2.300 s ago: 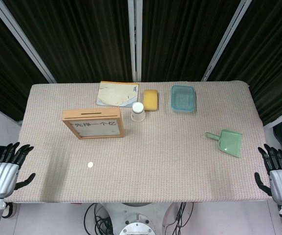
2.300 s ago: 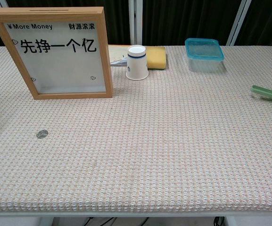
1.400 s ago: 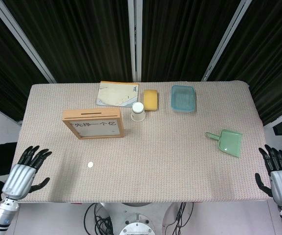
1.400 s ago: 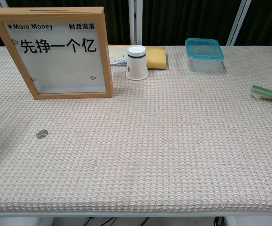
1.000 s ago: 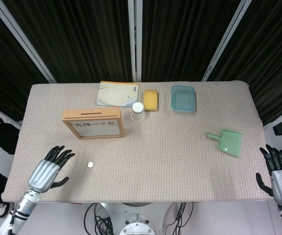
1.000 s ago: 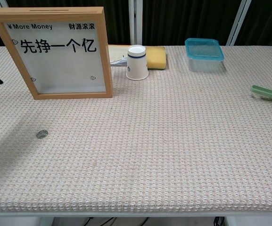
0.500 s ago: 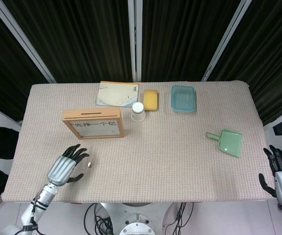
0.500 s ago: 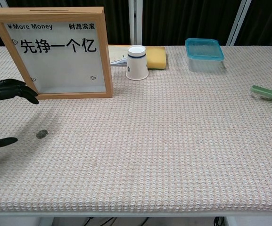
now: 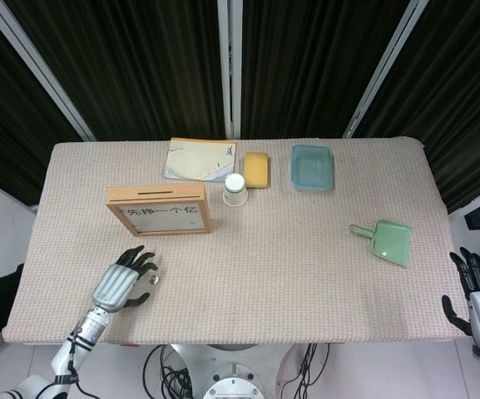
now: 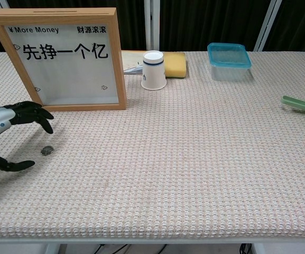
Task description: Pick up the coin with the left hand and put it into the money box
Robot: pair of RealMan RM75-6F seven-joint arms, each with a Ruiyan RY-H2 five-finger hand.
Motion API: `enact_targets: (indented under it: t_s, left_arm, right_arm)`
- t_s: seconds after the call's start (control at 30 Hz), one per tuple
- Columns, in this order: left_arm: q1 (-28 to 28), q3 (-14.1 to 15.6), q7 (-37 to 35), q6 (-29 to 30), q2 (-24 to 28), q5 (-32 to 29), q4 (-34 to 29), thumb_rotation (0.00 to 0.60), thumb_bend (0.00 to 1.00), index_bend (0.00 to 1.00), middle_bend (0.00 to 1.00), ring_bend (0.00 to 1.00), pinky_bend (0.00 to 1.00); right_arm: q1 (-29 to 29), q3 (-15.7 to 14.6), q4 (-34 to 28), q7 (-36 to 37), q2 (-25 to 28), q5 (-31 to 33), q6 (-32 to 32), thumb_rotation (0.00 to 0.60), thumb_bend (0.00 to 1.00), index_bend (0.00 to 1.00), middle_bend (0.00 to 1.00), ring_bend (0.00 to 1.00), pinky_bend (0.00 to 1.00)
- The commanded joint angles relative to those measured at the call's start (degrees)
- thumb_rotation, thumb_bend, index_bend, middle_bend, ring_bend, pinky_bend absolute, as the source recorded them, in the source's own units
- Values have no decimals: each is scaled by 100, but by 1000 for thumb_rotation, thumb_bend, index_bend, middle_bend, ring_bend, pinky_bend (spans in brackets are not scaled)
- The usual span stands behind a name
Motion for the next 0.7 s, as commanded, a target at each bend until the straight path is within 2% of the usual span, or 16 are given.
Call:
enact_targets:
  t_s: [0.03, 0.17, 0.7]
  left_arm:
    - [-19, 4, -3, -16, -54, -52, 84, 600, 242, 336, 148, 24, 131]
    - [-27, 10, 15, 14, -95, -77, 141, 600, 242, 375, 148, 24, 131]
    - [-87, 69, -160, -44, -268, -189, 394, 600, 248, 407, 148, 24, 131]
  right_arm:
    - [0, 5, -21, -11, 13, -1, 4, 600, 367, 0, 0, 0, 0]
    - [14, 13, -48, -33, 22, 13, -27, 600, 367, 0, 0, 0, 0]
    - [12, 30, -6, -6, 17, 89, -84, 600, 367, 0, 0, 0, 0]
